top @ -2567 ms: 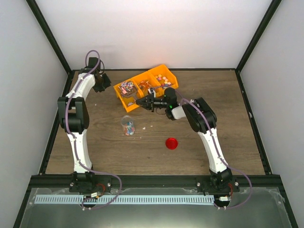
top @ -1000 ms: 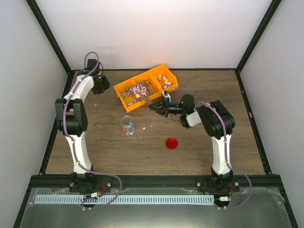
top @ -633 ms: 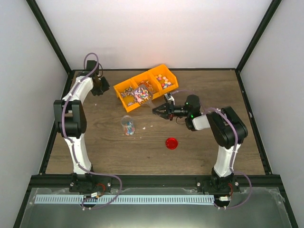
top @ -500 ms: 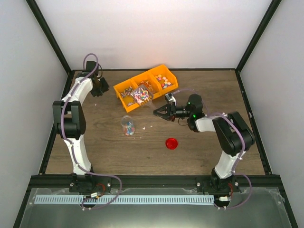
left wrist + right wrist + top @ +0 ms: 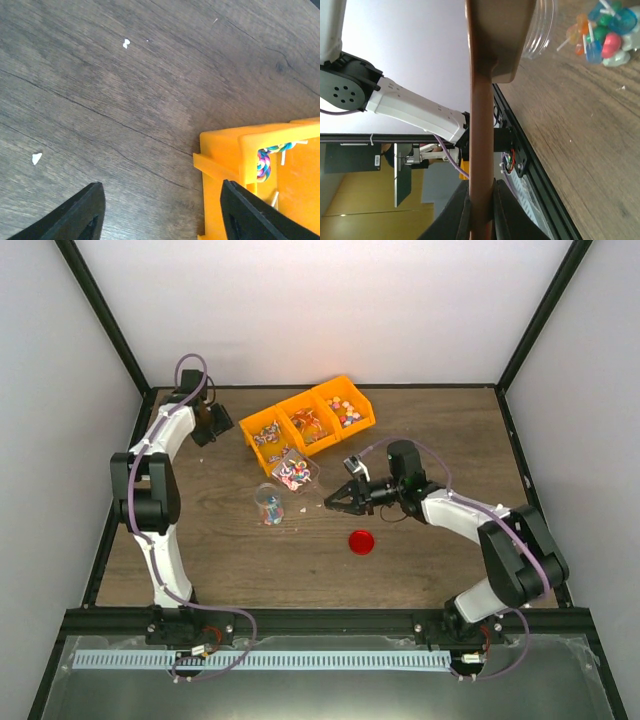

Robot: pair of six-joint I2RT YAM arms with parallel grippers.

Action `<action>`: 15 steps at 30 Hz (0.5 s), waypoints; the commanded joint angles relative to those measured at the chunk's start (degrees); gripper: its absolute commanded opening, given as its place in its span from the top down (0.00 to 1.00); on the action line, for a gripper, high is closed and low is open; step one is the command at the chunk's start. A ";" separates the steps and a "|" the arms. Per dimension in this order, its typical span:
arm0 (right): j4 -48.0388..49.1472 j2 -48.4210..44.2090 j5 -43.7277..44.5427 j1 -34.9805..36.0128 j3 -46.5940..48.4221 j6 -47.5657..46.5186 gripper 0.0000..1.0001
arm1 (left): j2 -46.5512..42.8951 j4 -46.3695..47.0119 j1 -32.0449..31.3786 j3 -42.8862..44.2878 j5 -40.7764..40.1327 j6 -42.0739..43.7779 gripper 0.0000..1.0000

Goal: Pack the candies
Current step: Place the fake candies in the packing bottle.

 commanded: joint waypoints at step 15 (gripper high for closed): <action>-36.54 -4.26 7.17 4.34 12.82 -21.45 0.99 | -2.10 2.14 0.25 -1.33 1.25 -0.41 0.00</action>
